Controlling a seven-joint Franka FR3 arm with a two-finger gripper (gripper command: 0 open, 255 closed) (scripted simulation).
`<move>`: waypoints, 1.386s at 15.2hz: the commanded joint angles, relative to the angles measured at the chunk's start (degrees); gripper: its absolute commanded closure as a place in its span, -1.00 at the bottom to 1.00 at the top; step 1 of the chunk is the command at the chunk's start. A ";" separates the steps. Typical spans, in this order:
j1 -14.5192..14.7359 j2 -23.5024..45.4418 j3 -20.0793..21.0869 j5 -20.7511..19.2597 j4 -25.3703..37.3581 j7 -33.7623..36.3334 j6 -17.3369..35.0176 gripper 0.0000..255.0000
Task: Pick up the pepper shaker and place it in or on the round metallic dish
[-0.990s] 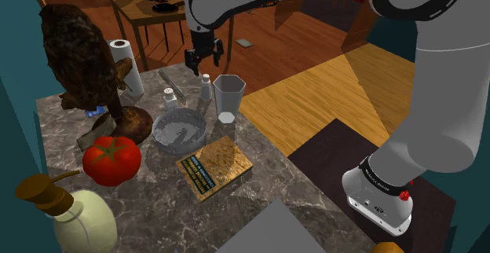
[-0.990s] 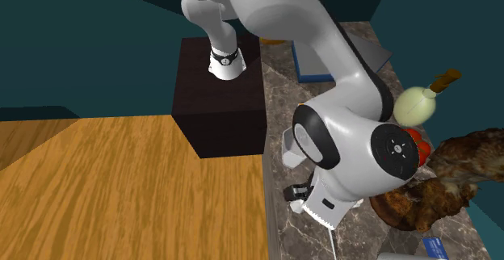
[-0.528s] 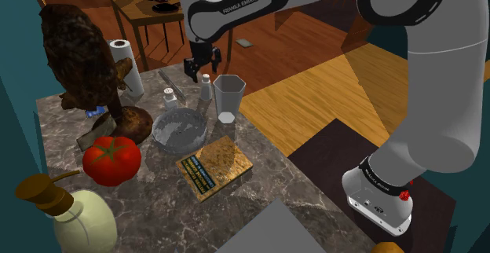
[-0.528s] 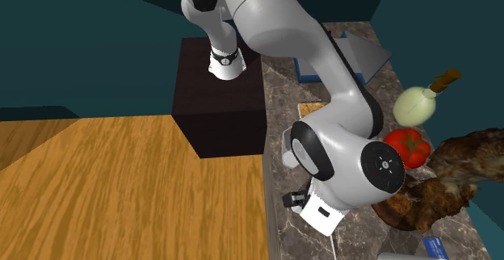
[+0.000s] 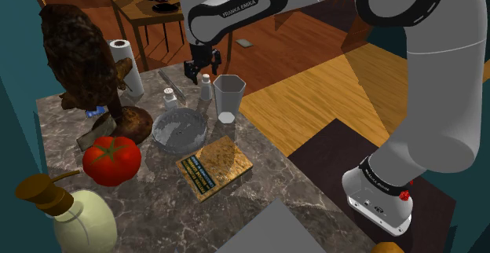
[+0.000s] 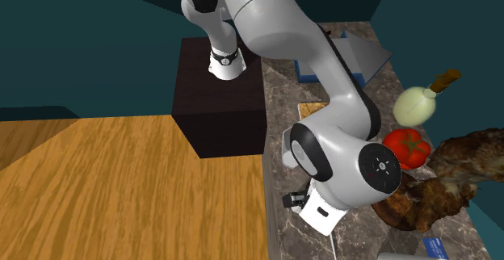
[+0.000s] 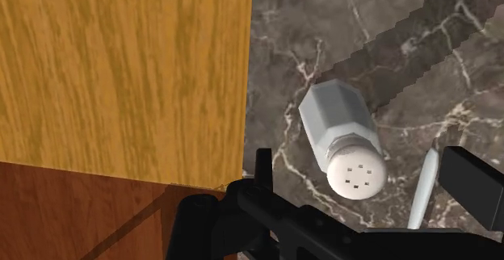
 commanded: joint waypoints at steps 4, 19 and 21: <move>0.00 -0.01 0.00 0.00 -0.01 0.01 0.00 1.00; -0.16 -2.81 0.56 1.00 2.60 -0.95 -5.29 1.00; -0.17 -3.33 0.67 1.20 3.35 -1.16 -6.53 1.00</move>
